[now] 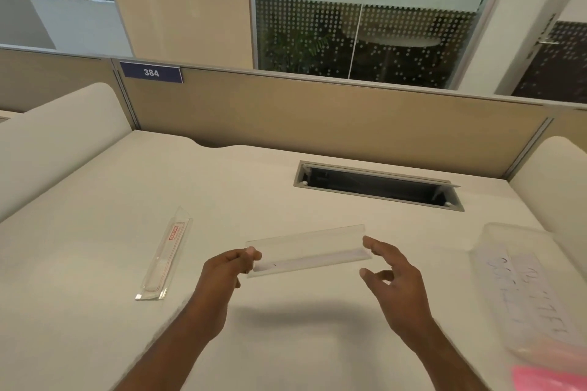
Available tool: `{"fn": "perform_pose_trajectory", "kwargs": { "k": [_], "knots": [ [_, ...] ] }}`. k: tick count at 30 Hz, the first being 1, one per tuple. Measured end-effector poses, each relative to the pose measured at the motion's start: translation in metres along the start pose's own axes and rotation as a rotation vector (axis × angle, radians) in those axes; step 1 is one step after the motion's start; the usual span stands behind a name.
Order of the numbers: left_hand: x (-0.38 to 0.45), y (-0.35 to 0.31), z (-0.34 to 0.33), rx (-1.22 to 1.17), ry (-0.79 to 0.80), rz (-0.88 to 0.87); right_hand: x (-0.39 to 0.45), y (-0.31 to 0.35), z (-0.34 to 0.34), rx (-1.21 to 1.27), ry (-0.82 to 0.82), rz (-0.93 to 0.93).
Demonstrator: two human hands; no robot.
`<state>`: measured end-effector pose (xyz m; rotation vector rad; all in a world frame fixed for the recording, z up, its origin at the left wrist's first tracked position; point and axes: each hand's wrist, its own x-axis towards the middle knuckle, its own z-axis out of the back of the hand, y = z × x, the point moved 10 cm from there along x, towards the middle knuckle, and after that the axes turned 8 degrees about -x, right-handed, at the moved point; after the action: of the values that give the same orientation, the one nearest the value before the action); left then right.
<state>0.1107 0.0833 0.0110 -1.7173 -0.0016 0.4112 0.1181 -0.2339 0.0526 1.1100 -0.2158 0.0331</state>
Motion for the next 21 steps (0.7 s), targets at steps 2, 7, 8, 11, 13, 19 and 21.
{"fn": "perform_pose_trajectory", "kwargs": {
  "k": [2,7,8,11,13,19,21],
  "knots": [
    [-0.003,-0.003,-0.003,-0.006,0.015,0.002,-0.007,0.004,0.01,0.01,-0.037,0.006],
    [-0.009,-0.008,-0.015,-0.023,0.081,-0.004,-0.02,0.004,0.03,0.114,-0.142,-0.038],
    [-0.011,-0.008,-0.016,-0.023,0.086,-0.012,-0.022,0.003,0.033,0.126,-0.157,-0.048],
    [-0.017,-0.012,-0.018,0.002,0.111,-0.043,-0.027,-0.001,0.038,0.151,-0.186,-0.077],
    [-0.022,-0.016,-0.021,0.025,0.157,-0.07,-0.03,-0.003,0.04,0.162,-0.189,-0.094],
    [-0.043,-0.024,-0.029,0.062,0.328,-0.086,-0.036,-0.007,0.046,0.242,-0.228,-0.15],
    [-0.05,-0.025,-0.03,0.071,0.366,-0.087,-0.038,-0.007,0.047,0.26,-0.233,-0.166]
  ]
}}
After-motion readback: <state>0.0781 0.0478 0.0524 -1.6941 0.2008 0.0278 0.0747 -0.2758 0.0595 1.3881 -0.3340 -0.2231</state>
